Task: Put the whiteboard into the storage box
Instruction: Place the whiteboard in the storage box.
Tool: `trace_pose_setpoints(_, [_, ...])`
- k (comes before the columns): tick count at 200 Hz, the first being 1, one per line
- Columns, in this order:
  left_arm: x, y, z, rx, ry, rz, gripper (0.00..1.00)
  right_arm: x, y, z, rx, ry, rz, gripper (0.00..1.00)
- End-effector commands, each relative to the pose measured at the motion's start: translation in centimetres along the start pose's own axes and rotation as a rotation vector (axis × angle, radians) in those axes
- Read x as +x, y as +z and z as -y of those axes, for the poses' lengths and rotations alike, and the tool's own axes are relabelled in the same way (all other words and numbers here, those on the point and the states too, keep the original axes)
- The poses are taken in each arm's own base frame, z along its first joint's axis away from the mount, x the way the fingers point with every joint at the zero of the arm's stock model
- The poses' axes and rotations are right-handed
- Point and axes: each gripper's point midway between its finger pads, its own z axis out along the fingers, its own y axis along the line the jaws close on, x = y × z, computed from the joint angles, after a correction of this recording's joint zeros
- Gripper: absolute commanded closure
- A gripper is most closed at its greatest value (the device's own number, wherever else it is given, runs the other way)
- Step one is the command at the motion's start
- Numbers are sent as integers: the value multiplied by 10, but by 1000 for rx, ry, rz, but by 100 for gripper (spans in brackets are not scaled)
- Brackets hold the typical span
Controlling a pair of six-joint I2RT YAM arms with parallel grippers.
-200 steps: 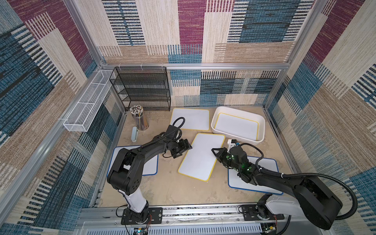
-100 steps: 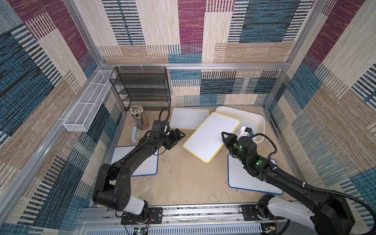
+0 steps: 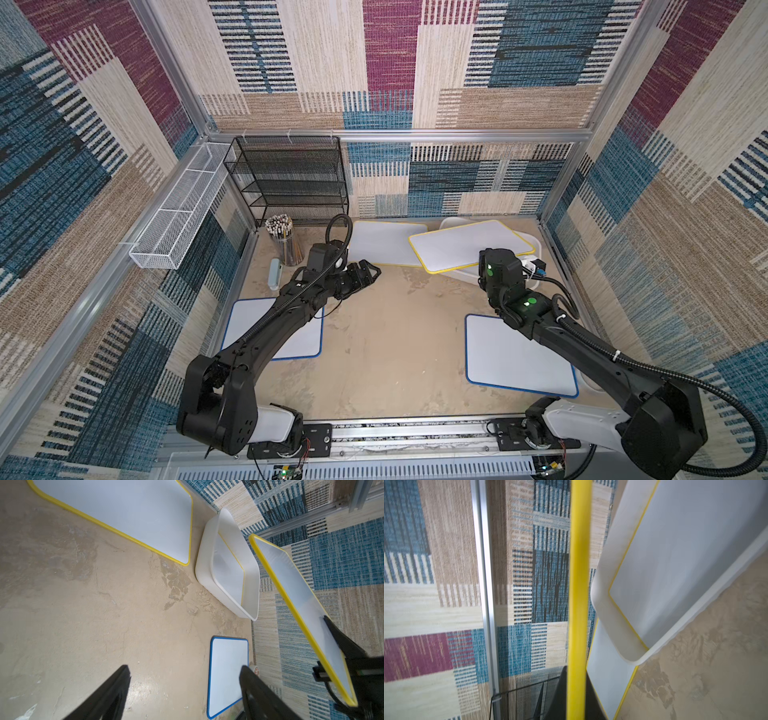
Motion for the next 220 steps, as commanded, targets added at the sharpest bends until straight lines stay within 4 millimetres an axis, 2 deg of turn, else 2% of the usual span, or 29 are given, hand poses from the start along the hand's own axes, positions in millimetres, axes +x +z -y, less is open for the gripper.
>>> trace_pose_setpoints(1, [-6,-4,11,-27,159,39,15,-22,4,7,24,179,132,92])
trace_pose_setpoints(39, [-6,-9,24,-85,357,68,15,-35,17,24,88,248,215,92])
trace_pose_setpoints(74, [-5,-13,28,-127,440,80,15,-46,29,40,156,289,281,93])
trace_pose_setpoints(153, [12,-10,44,-111,498,64,16,-56,56,56,254,265,426,92])
trace_pose_setpoints(184, [23,-9,53,-88,513,47,16,-56,69,60,257,264,445,92])
trace_pose_setpoints(220, [28,-6,55,-78,492,30,16,-58,86,66,264,269,465,91])
